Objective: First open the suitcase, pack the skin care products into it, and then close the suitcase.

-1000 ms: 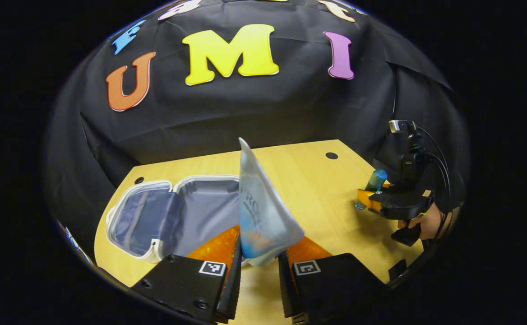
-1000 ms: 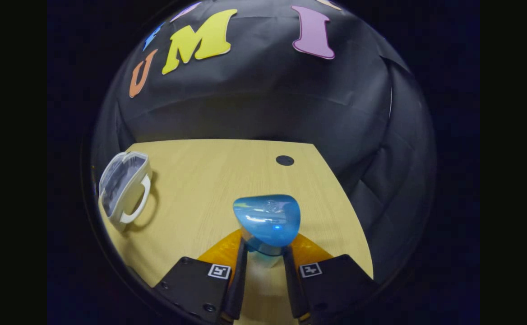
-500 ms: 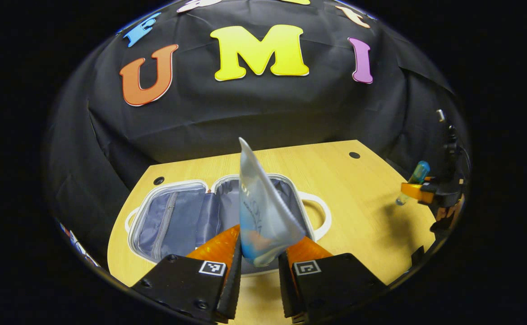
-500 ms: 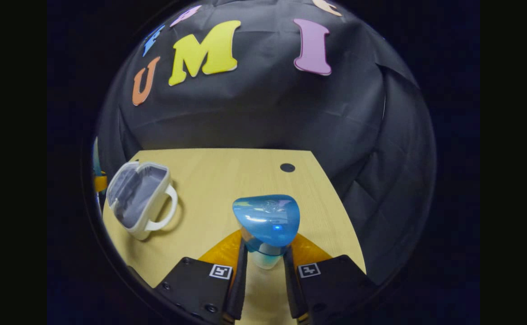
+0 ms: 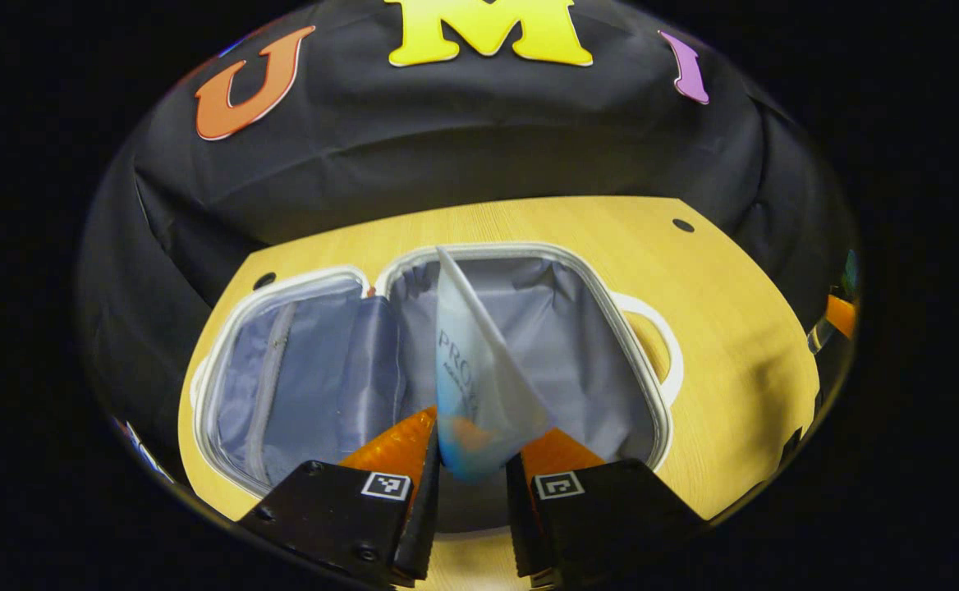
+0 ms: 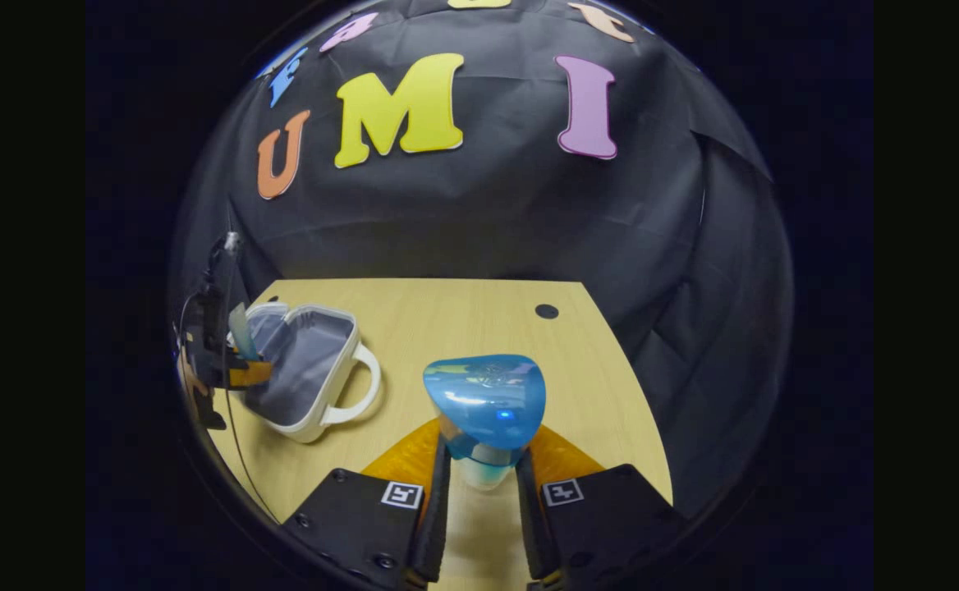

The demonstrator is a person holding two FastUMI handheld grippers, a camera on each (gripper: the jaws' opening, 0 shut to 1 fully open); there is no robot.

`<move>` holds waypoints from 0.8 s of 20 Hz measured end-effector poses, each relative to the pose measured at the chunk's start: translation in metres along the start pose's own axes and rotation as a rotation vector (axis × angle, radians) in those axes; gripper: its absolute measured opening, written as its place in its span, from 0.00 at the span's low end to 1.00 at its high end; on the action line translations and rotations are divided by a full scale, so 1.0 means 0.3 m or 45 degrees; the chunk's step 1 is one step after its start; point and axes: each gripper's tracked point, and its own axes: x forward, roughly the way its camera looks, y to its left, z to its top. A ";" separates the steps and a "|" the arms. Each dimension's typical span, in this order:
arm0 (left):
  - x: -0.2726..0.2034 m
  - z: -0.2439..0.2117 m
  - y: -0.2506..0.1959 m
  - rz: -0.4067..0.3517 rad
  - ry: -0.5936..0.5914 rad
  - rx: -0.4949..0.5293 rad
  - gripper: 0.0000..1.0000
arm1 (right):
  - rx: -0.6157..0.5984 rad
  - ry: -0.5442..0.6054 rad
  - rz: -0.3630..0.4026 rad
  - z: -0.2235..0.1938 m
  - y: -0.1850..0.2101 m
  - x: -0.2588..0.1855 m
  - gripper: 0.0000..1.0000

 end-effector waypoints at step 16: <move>0.125 -0.161 0.031 0.081 0.396 -0.115 0.41 | -0.015 0.116 0.034 -0.052 0.020 0.119 0.36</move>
